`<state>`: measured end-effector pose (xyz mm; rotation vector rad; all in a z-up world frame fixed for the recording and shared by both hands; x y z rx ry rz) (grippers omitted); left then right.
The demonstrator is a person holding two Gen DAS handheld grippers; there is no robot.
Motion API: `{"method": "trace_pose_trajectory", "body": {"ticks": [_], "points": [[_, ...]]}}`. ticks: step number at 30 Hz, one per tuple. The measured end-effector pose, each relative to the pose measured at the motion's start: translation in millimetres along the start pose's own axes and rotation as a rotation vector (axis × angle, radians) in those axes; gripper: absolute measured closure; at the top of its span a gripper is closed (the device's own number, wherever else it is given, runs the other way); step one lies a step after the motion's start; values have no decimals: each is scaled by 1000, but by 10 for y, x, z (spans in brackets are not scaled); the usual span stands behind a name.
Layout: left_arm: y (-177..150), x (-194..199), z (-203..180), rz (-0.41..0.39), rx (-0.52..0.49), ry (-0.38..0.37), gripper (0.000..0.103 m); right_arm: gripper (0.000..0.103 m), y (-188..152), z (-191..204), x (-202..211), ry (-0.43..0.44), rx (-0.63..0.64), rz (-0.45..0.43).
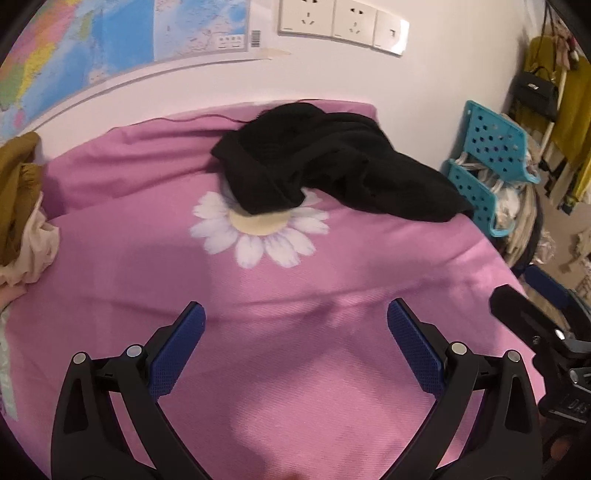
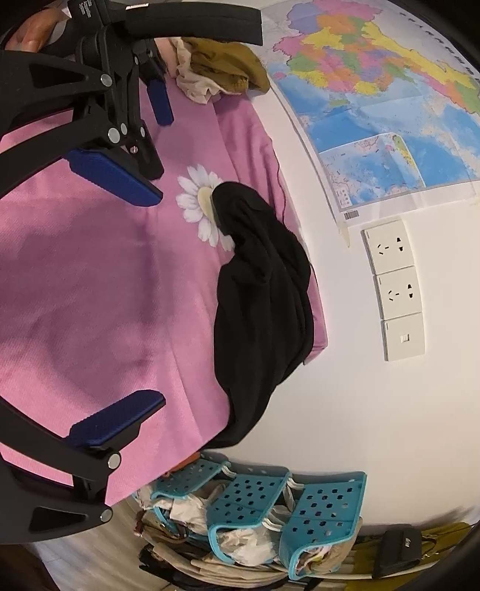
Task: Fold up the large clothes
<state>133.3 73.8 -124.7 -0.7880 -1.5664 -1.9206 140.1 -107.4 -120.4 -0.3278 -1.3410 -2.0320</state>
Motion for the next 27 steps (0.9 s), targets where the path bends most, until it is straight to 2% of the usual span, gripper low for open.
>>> {"method": "trace_pose_trajectory", "body": {"ticks": [4, 5, 6, 7, 9, 11, 12, 15, 19, 23, 27], "points": [[-8, 7, 36, -5, 16, 4, 6, 6, -23, 2, -9, 2, -1, 13], [-3, 28, 54, -15, 14, 24, 6, 6, -28, 1, -9, 3, -4, 15], [-1, 40, 58, -17, 7, 34, 8, 6, -32, -1, -8, 3, -5, 16], [1, 42, 54, -14, 0, 36, 16, 6, -36, -4, -8, 3, -6, 16], [-9, 28, 49, -1, 6, 18, 20, 6, -40, 0, -5, 8, -8, 18], [-21, 16, 53, 5, 11, 23, 14, 6, -48, 2, -2, 10, -11, 23], [-26, 18, 59, 5, 14, 28, 6, 6, -47, 1, -1, 10, -13, 24], [-23, 46, 81, -4, 38, 21, 5, 6, -51, 12, -3, 16, -11, 26], [-6, 85, 72, -23, 13, 60, 5, 6, -62, 2, 5, 11, -21, 23], [-5, 95, 46, -28, 1, 53, 5, 6, -65, 5, 15, 10, -21, 19], [-41, 33, 66, 0, 8, 56, 5, 6, -94, 4, -16, -2, -6, 43]]}}
Point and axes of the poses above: each gripper's, at about its wrist camera, not at the fingertips, and x roughly against the way its jaws point, z to its left, y to its top, the point moved 7 cm from there along -x, roughly the way its jaws point, and after that the axes turned 13 degrees about -x, right-handed, at the moved point
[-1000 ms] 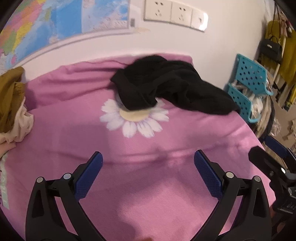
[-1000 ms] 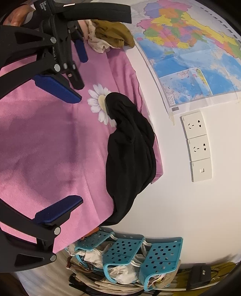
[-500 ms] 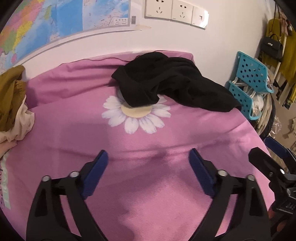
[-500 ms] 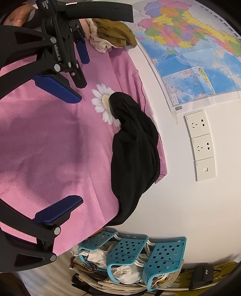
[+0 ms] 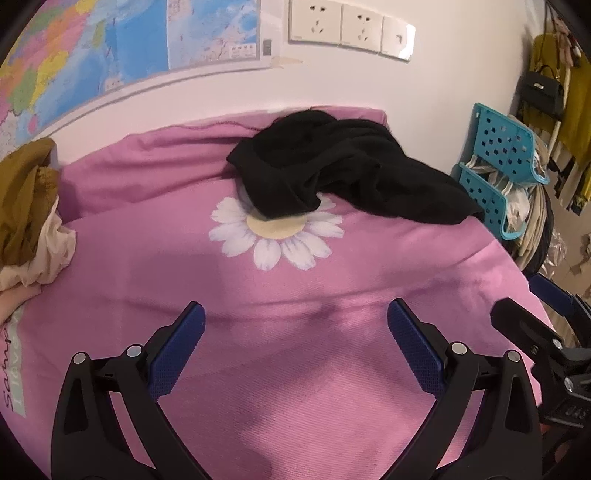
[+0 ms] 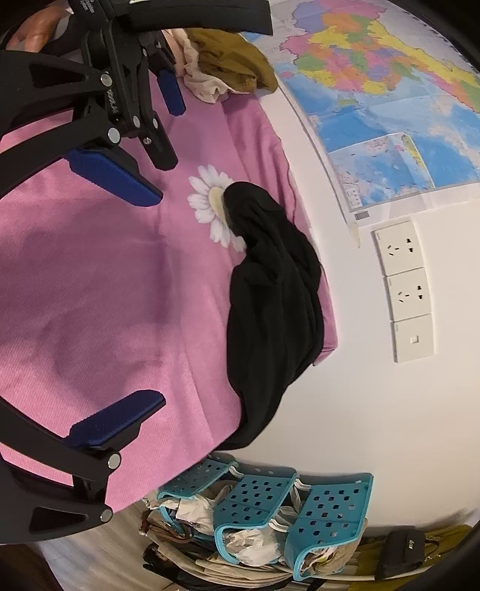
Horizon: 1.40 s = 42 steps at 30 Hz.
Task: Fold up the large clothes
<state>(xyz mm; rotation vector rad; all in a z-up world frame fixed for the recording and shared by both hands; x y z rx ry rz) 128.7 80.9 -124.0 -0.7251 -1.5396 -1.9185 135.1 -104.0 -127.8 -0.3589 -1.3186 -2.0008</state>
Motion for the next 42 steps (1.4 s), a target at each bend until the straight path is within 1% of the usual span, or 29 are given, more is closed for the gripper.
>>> {"method": "trace_pose_trajectory", "body": {"ticks": [2, 5, 6, 7, 9, 10, 11, 12, 13, 14, 15, 17, 18, 20, 24, 42], "points": [[-27, -15, 36, -5, 20, 3, 6, 6, -9, 10, -25, 4, -1, 10], [-59, -55, 72, 7, 28, 28, 6, 6, -25, 20, -52, 2, 1, 18], [-84, -94, 76, 25, 26, 27, 6, 6, -35, 16, -72, -5, 3, 28], [-124, -158, 71, 62, 26, 16, 7, 6, -44, 11, -85, -8, 2, 35], [-204, -266, 70, 107, 48, -18, 9, 6, -64, 1, -115, -3, -6, 48], [-251, -330, 77, 133, 63, -33, 4, 6, -80, -3, -132, -5, -5, 54], [-298, -384, 88, 154, 73, -31, 6, 6, -94, -11, -157, -17, -2, 61], [-294, -371, 71, 133, 47, -11, 5, 6, -110, -20, -190, -28, 2, 72], [-318, -399, 42, 152, 7, 15, 4, 6, -127, -28, -231, -35, 6, 87], [-322, -394, 25, 142, -14, 32, 4, 6, -141, -37, -271, -41, 7, 98], [-334, -388, 19, 130, -19, 36, 4, 6, -157, -45, -306, -49, 8, 106], [-348, -395, 39, 126, 5, 22, 4, 6, -205, -61, -402, -74, 16, 133], [-352, -397, 28, 127, -2, 30, 4, 6, -218, -73, -435, -86, 18, 141], [-355, -396, 37, 126, -1, 30, 4, 5, -270, -96, -543, -118, 25, 185], [-362, -400, 39, 127, 1, 32, 5, 5, -310, -28, -616, -195, 98, 200], [-361, -401, 38, 125, 4, 29, 5, 5, -315, -44, -616, -196, 95, 202]]}}
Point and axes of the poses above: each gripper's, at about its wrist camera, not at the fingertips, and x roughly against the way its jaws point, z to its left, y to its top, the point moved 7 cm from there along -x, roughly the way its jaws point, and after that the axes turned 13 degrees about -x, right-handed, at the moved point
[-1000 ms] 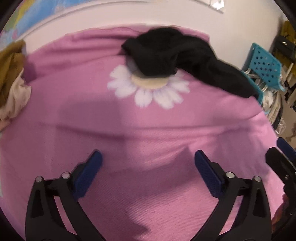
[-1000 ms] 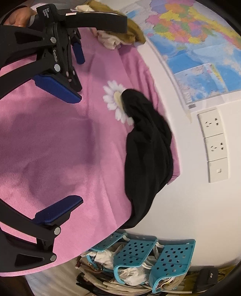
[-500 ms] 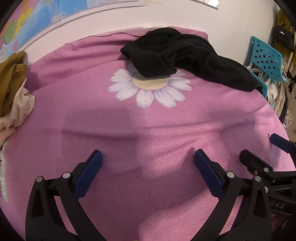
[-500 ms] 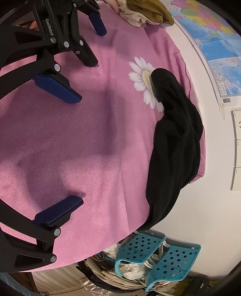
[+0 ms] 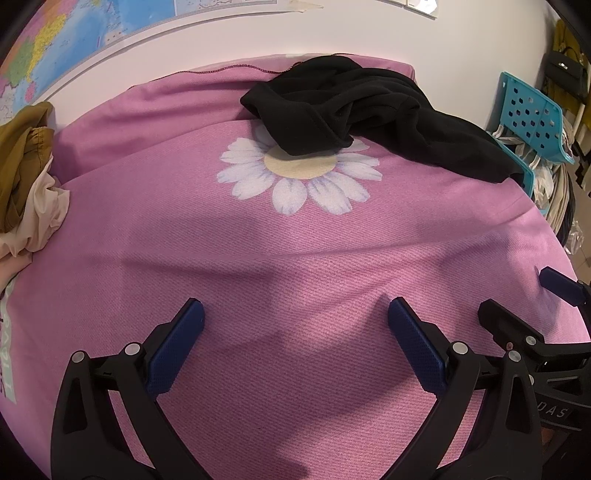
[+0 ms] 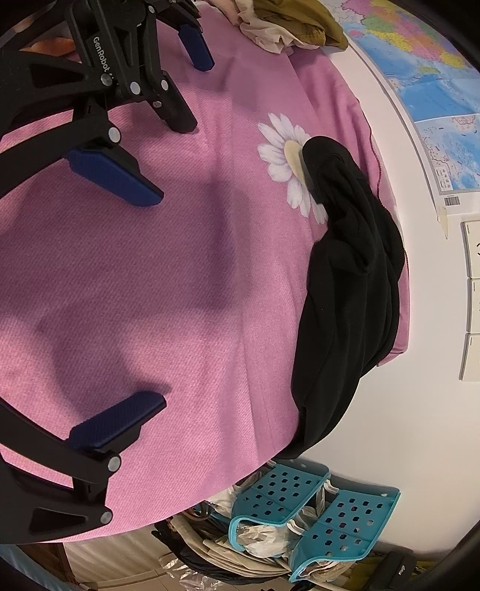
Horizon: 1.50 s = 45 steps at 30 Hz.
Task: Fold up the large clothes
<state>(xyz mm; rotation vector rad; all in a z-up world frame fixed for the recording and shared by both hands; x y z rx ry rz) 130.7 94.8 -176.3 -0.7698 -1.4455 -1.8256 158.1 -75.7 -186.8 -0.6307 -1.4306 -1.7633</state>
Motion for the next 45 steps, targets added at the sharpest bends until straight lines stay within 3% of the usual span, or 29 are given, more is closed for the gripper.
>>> {"method": "trace_pose_trajectory", "body": {"ticks": [15, 25, 36, 45], "points": [[-3, 4, -7, 1, -5, 0, 5, 6, 10, -18, 12, 6, -7, -4], [7, 33, 11, -3, -2, 4, 5, 6, 89, -75, 124, 62, -65, -32], [13, 151, 73, -48, 23, 16, 5, 6, 100, 7, 233, 91, -49, -68], [-71, 38, 151, 11, 59, 8, 5, 6, 74, 45, 217, 93, -38, -57]]}}
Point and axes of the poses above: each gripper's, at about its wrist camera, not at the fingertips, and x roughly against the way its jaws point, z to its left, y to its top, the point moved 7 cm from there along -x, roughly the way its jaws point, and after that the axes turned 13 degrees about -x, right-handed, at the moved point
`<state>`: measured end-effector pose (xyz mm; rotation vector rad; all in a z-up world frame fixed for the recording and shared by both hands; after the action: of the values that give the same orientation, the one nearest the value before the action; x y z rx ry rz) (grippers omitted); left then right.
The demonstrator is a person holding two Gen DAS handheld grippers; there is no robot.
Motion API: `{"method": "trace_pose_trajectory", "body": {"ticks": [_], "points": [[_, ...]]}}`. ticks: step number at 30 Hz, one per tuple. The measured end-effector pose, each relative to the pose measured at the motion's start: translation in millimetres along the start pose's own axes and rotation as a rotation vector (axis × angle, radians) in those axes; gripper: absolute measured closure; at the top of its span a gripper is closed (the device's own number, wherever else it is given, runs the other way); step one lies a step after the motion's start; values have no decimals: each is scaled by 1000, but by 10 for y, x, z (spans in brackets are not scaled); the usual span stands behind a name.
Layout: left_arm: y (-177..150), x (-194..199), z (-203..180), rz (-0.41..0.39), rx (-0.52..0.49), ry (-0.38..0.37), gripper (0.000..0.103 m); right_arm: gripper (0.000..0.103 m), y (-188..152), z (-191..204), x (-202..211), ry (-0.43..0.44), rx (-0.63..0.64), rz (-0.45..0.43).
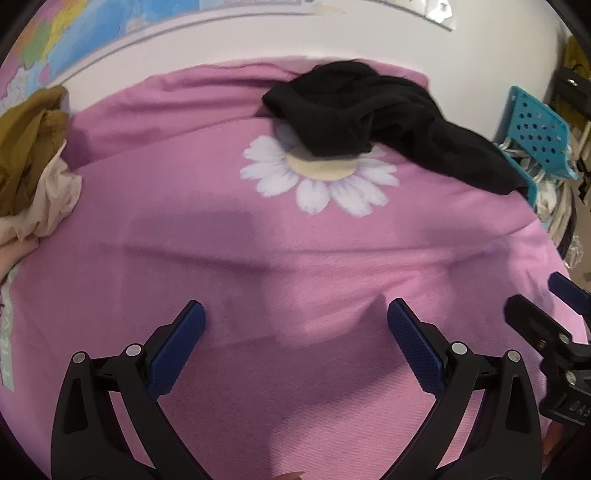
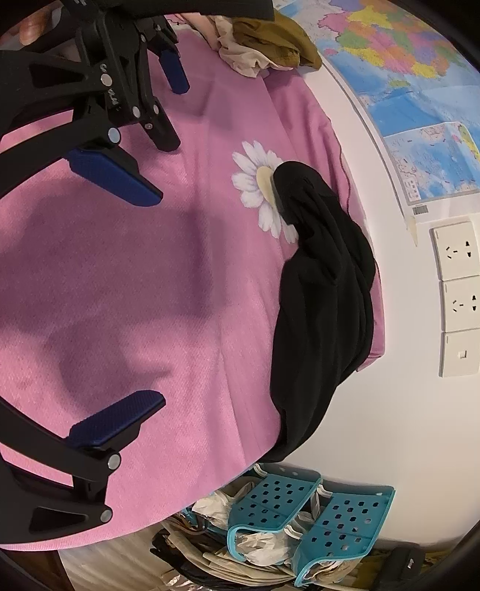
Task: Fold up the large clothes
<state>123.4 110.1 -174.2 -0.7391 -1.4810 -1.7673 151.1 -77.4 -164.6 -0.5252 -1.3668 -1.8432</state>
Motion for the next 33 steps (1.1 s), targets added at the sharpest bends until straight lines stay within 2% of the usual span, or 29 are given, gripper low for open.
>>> {"method": "trace_pose_trajectory", "body": {"ticks": [4, 10, 16, 33], "points": [[-5, -18, -13, 4, -17, 21, 5, 6, -18, 4, -20, -8, -1, 4], [4, -15, -2, -1, -11, 22, 4, 6, -61, -63, -147, -49, -15, 43], [5, -11, -9, 0, -10, 23, 4, 6, -64, -64, -189, -88, 6, 44], [16, -5, -12, 3, -11, 23, 4, 5, -73, -66, -202, -102, 21, 48]]}}
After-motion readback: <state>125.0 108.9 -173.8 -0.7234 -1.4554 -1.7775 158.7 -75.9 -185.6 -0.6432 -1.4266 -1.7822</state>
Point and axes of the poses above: each gripper's, at about its wrist camera, not at the fingertips, and x roughly against the way its jaws point, z to its left, y to its top, the point moved 7 cm from there along -x, roughly the way its jaws point, and after that the axes turned 13 degrees about -x, right-handed, at the moved point
